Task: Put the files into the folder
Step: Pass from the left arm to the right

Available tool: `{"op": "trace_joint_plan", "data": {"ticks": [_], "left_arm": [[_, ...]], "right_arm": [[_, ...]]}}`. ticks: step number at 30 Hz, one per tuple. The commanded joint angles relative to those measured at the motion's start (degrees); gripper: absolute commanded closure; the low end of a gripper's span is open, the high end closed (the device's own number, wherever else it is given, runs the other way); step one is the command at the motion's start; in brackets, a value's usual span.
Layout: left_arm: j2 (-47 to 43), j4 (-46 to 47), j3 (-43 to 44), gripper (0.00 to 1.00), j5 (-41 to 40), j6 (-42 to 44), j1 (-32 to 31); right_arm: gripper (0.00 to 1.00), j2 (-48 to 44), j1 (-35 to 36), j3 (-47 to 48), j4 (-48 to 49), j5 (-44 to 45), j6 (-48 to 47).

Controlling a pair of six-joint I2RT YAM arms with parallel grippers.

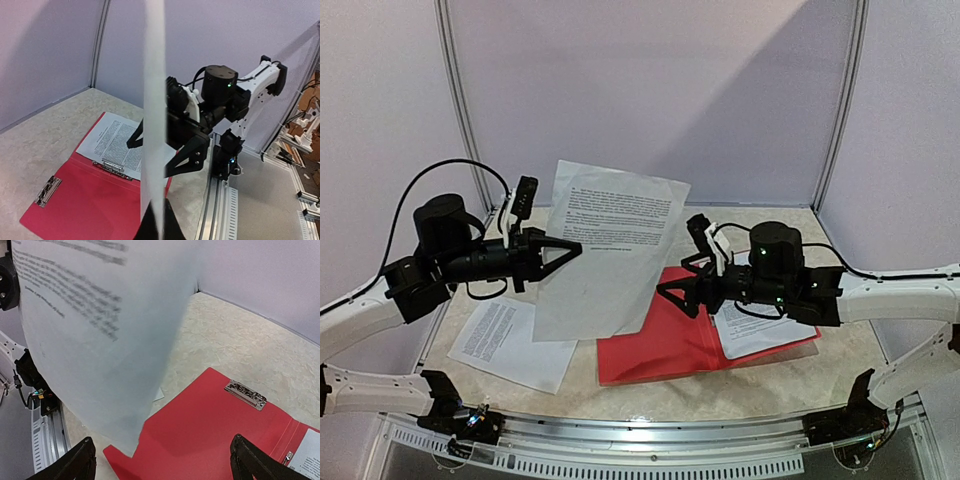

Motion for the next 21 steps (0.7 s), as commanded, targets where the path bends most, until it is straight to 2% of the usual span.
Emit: {"op": "trace_joint_plan", "data": {"ticks": [1, 4, 6, 10, 16, 21], "left_arm": [[-0.7, 3.8, -1.2, 1.00, 5.2, -1.7, -0.7], [-1.6, 6.2, -2.7, 1.00, 5.4, -3.4, -0.7], [-2.3, 7.4, -3.9, 1.00, 4.2, -5.0, -0.6], [-3.6, 8.3, -5.9, 1.00, -0.6, -8.4, -0.6], [-3.7, 13.9, -12.2, 1.00, -6.7, -15.1, -0.4], [-3.0, 21.5, -16.9, 1.00, -8.1, -20.9, -0.3]], "right_arm": [[0.08, 1.5, -0.7, -0.7, 9.4, -6.4, 1.3], [0.08, 3.8, -0.7, -0.4, 14.3, -10.7, 1.7], [0.14, 5.1, -0.6, 0.0, 17.3, -15.1, 2.7], [0.35, 5.8, -0.4, -0.9, 22.0, -19.7, 5.7], [0.63, 2.5, -0.4, -5.1, 27.0, -17.0, 9.8], [0.87, 1.4, -0.3, -5.1, 24.1, -14.4, 10.2]]}}
